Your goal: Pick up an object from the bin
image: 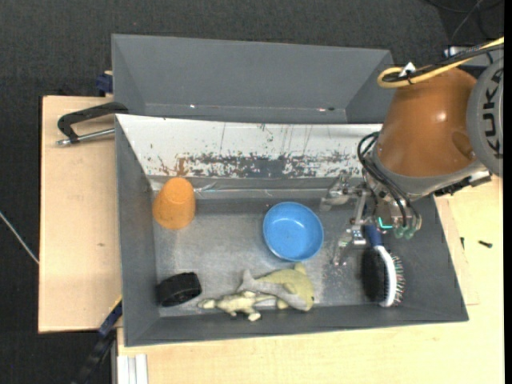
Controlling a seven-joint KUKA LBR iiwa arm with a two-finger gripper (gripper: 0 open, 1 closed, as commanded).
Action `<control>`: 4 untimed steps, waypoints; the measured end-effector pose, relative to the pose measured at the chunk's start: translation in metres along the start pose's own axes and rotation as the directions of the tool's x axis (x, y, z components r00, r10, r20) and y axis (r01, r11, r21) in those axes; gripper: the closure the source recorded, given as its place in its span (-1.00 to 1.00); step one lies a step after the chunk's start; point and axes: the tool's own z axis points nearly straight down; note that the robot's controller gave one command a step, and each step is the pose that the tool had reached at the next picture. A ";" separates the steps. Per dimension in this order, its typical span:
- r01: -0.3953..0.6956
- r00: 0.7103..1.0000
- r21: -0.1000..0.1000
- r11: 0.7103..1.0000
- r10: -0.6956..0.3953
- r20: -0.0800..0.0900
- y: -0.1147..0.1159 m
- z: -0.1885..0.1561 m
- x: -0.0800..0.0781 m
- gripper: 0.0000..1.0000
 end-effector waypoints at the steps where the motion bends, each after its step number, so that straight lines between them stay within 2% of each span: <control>1: -0.075 0.997 -0.001 0.997 0.075 0.002 0.025 0.095 0.016 -1.00; 2: -0.076 0.997 -0.001 0.997 0.076 0.010 0.023 0.091 0.013 1.00; 3: -0.152 0.988 -0.002 0.988 0.152 0.013 0.027 0.080 0.011 1.00; 4: -0.294 0.956 -0.004 0.956 0.294 0.004 0.034 0.118 0.003 1.00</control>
Offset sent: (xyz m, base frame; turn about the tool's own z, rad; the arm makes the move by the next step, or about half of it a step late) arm -0.0152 0.0228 -0.0915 0.0769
